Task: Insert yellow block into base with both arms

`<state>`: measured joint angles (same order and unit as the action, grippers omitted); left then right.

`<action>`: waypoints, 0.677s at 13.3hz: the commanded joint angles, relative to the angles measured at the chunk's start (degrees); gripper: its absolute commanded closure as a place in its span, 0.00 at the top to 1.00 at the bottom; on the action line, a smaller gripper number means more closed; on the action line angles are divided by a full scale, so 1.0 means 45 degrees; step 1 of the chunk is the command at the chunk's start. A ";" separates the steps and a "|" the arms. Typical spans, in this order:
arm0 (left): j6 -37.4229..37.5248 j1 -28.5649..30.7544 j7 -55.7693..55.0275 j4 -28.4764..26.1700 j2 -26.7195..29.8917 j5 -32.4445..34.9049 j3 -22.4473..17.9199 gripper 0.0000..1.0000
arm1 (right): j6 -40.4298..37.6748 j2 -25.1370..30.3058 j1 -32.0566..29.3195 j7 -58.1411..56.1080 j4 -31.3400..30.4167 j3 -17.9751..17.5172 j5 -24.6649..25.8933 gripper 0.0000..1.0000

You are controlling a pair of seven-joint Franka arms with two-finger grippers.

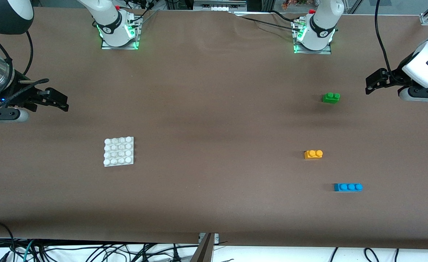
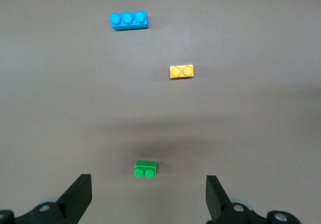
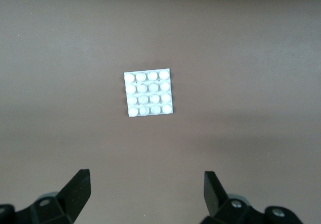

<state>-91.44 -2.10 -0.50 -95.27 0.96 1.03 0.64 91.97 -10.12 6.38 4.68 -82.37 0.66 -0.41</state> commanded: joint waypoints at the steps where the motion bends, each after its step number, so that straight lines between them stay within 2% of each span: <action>1: 0.0222 0.0057 0.0092 0.0096 0.0059 -0.0209 -0.0005 1.00 | 0.0089 0.0100 -0.0030 0.0073 -0.0055 -0.0028 -0.0163 1.00; 9: 0.0261 0.0057 0.0092 0.0096 0.0040 -0.0170 -0.0025 1.00 | 0.0089 0.0100 -0.0011 0.0170 -0.0055 -0.0068 -0.0105 1.00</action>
<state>-91.15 -2.09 -0.50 -95.27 0.96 1.03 0.64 91.98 -10.12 6.39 4.68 -82.37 0.57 -0.41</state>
